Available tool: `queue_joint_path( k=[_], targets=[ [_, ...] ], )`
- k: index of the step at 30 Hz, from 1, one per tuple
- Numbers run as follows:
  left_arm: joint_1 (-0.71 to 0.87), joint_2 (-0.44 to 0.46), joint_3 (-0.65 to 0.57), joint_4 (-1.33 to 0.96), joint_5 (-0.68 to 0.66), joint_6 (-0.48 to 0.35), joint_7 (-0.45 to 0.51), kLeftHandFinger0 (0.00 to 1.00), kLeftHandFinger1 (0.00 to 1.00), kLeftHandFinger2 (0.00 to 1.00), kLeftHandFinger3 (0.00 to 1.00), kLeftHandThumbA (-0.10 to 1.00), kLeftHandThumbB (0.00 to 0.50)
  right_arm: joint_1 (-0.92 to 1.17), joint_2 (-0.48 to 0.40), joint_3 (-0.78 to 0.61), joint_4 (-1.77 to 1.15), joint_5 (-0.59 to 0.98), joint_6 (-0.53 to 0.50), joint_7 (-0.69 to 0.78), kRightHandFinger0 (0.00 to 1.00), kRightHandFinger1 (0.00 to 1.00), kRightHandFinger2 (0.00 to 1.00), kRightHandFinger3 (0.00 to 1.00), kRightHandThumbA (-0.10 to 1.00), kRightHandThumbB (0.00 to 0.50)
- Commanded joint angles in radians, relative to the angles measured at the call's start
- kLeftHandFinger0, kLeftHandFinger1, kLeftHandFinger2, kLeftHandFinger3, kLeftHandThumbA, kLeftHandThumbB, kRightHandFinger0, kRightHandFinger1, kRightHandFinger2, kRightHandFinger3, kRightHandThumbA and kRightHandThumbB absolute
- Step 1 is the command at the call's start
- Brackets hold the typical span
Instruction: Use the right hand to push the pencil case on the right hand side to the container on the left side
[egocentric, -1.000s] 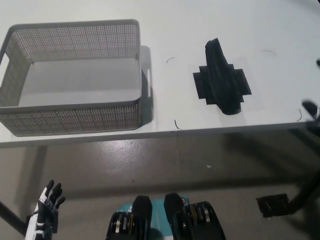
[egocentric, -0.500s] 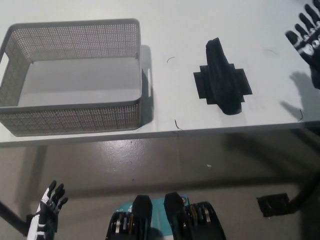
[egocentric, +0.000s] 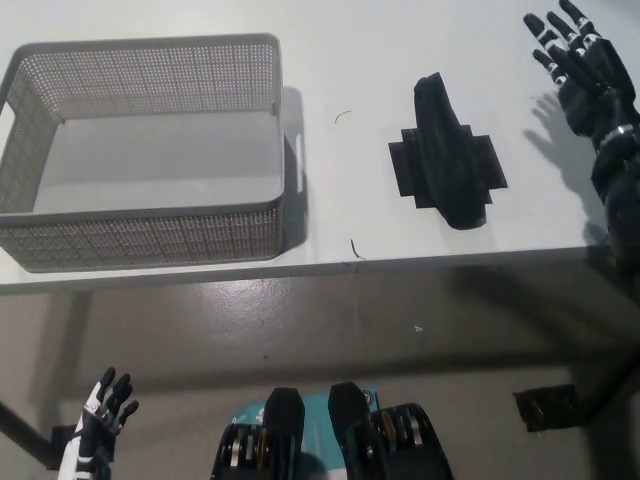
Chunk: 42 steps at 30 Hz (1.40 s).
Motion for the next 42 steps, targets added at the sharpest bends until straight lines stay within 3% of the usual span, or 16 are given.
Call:
queue_joint_path(
  k=[1, 2, 4, 8, 9, 15, 21, 24, 37, 42],
  targets=[
    [0.020, -0.010, 0.002, -0.035, -0.011, -0.039, -0.024, 1.00, 1.00, 1.00, 1.00, 1.00, 0.308, -0.110, -0.025, -0.013, 0.094, -0.015, -0.096, 0.020, 1.00, 1.00, 1.00, 1.00, 1.00, 0.265],
    [0.021, -0.011, 0.001, -0.035, -0.006, -0.039, -0.021, 1.00, 1.00, 1.00, 1.00, 1.00, 0.310, -0.120, -0.022, -0.010, 0.118, -0.018, -0.098, 0.018, 1.00, 1.00, 1.00, 1.00, 1.00, 0.241],
    [0.022, -0.016, 0.003, -0.037, -0.015, -0.039, -0.027, 1.00, 1.00, 1.00, 1.00, 1.00, 0.305, -0.133, -0.013, -0.006, 0.153, -0.025, -0.099, 0.009, 1.00, 1.00, 1.00, 1.00, 1.00, 0.265],
    [0.026, -0.019, 0.000, -0.038, -0.006, -0.039, -0.026, 1.00, 1.00, 1.00, 1.00, 1.00, 0.299, -0.135, 0.009, 0.001, 0.196, -0.041, -0.109, -0.007, 1.00, 1.00, 1.00, 1.00, 1.00, 0.260],
    [0.027, -0.021, 0.000, -0.038, -0.010, -0.039, -0.029, 1.00, 1.00, 1.00, 1.00, 1.00, 0.301, -0.128, 0.016, 0.005, 0.203, -0.047, -0.116, -0.006, 1.00, 1.00, 1.00, 1.00, 1.00, 0.292],
    [0.030, -0.022, 0.008, -0.040, -0.024, -0.039, -0.046, 1.00, 1.00, 1.00, 1.00, 1.00, 0.308, -0.091, 0.057, 0.005, 0.226, -0.060, -0.122, -0.005, 1.00, 1.00, 1.00, 1.00, 1.00, 0.322],
    [0.031, -0.028, 0.027, -0.037, -0.048, -0.039, -0.079, 1.00, 1.00, 1.00, 1.00, 1.00, 0.305, -0.051, 0.098, -0.012, 0.233, -0.049, -0.131, 0.010, 1.00, 1.00, 1.00, 1.00, 1.00, 0.285],
    [0.034, -0.037, 0.029, -0.036, -0.052, -0.039, -0.089, 1.00, 1.00, 1.00, 1.00, 1.00, 0.309, -0.036, 0.114, -0.018, 0.235, -0.043, -0.133, 0.016, 1.00, 1.00, 1.00, 1.00, 1.00, 0.314],
    [0.034, -0.065, 0.065, -0.065, -0.099, -0.039, -0.174, 1.00, 1.00, 1.00, 1.00, 1.00, 0.327, -0.004, 0.189, -0.017, 0.237, -0.050, -0.140, 0.039, 1.00, 1.00, 1.00, 1.00, 1.00, 0.291],
    [0.034, -0.071, 0.078, -0.080, -0.116, -0.039, -0.201, 1.00, 1.00, 1.00, 1.00, 1.00, 0.324, -0.011, 0.222, -0.002, 0.237, -0.065, -0.142, 0.033, 1.00, 1.00, 1.00, 1.00, 1.00, 0.307]
  ],
)
